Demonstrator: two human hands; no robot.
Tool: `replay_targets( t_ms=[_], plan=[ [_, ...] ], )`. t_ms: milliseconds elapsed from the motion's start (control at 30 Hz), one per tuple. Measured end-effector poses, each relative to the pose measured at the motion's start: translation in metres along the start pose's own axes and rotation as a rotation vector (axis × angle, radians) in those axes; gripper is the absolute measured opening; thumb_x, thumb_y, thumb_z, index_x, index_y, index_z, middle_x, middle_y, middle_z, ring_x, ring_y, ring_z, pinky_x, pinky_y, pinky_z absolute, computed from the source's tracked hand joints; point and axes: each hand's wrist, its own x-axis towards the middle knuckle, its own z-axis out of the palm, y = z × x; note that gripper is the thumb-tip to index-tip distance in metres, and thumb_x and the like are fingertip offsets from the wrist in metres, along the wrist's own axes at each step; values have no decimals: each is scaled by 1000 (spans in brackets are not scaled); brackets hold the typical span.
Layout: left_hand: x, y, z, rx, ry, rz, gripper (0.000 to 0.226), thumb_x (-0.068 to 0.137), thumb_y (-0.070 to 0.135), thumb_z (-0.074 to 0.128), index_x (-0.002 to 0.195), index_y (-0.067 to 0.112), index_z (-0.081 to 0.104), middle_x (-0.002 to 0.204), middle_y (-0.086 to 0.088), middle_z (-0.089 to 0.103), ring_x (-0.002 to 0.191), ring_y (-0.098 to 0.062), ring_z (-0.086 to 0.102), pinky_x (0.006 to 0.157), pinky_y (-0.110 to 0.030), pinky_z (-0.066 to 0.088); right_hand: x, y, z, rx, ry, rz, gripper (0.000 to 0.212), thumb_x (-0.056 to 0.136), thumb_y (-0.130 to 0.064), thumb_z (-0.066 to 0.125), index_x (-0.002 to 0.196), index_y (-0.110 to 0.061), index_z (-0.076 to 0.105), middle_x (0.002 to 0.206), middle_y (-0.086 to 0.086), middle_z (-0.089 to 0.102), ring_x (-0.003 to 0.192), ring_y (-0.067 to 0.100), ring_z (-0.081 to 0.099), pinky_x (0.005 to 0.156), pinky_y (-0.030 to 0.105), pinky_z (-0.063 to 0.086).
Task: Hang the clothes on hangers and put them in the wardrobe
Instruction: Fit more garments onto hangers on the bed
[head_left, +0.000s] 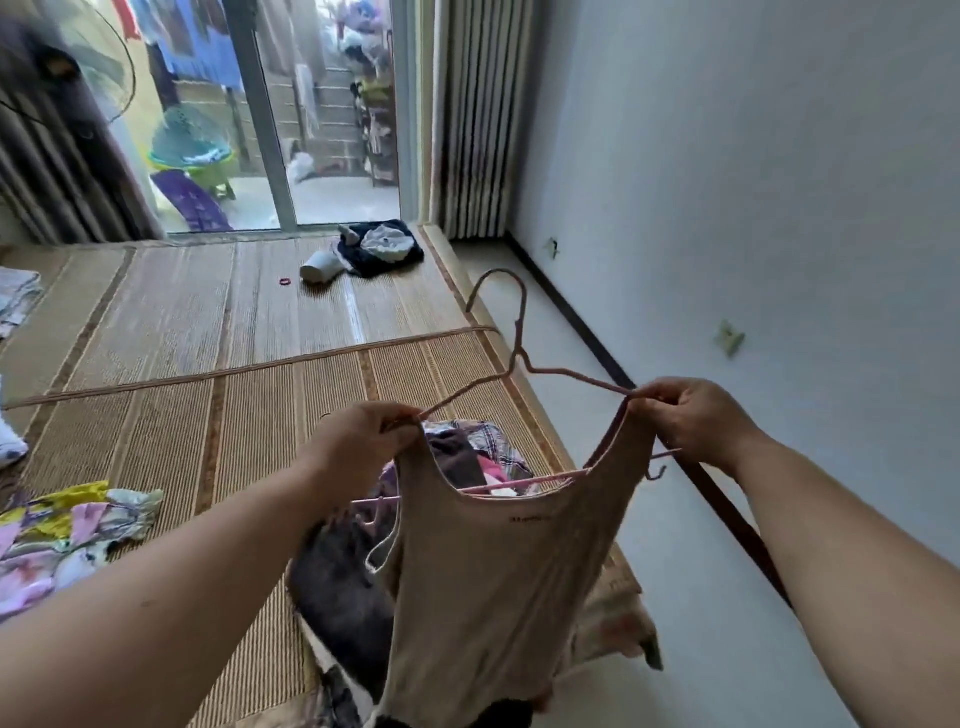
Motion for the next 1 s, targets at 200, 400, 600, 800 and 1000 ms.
replay_targets(
  t_ms=[200,400,600,800,1000],
  plan=[
    [43,78,69,142,-87,164,25,89,20,62,113,25,68,93,9,69,73,-3,56,57,-14,35,-11,74,-83,-76,138,66,8,87,-31,64,84,-34,72,90,-10,70,89,11,62,73,27,44],
    [111,163,196,153,-58,215,23,88,19,63,109,25,71,91,9,71,71,-2,55,57,-7,32,31,184,-189,-171,212,91,9,87,-35,63,88,-31,70,90,-6,68,89,16,58,71,27,38],
    [182,250,305,43,12,69,22,91,19,59,110,23,70,78,18,63,57,6,49,52,-4,33,102,244,-302,-342,238,52,13,88,-33,61,92,-26,72,89,-1,67,81,17,55,68,26,37],
    [230,274,344,-39,71,-20,26,93,16,54,116,18,67,99,3,69,85,-8,55,71,-22,39,197,258,-339,-473,187,-35,21,91,-33,56,100,-20,70,98,9,67,91,27,58,73,29,42],
    [278,247,351,-148,130,-105,20,93,15,55,101,27,69,81,16,63,76,-3,56,62,-13,36,300,255,-322,-495,164,-129,21,92,-32,55,103,-20,69,101,10,64,88,23,52,75,27,36]
  ],
)
